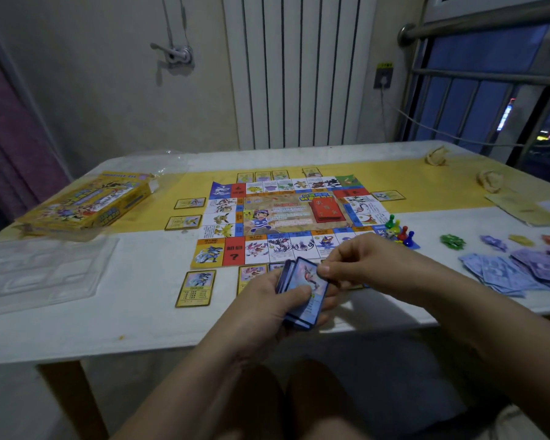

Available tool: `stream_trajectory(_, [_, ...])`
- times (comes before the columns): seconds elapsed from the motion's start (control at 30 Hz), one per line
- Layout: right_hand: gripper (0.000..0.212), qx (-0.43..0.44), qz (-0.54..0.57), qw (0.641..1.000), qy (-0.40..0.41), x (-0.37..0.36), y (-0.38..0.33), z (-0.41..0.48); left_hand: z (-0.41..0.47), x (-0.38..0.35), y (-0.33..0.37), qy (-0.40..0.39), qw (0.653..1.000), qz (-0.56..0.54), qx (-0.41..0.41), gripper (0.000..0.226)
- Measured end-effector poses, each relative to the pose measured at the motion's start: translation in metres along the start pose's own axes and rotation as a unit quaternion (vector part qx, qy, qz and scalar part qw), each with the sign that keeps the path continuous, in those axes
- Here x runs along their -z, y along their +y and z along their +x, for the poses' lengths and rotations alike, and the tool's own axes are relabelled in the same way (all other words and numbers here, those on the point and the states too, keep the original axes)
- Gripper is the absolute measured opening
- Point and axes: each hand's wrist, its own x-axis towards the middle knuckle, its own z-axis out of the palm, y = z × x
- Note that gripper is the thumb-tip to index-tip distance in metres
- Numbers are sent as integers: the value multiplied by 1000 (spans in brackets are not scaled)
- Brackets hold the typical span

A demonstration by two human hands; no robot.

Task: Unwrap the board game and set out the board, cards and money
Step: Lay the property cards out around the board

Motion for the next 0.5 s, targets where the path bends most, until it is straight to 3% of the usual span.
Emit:
stream_trajectory(0.13, [38,-3,-43,999,-11,4,-1,-10,-1,-2,-2,4,999,41,-3,21])
stream_trajectory(0.37, [44,2,-26,1000,-16,10,2,-13,8,-6,-3,24,994,106,-14,21])
stream_trajectory(0.5, [24,-14,-29,999,-34,18,5,-13,9,-10,-1,13,992,123,-12,18])
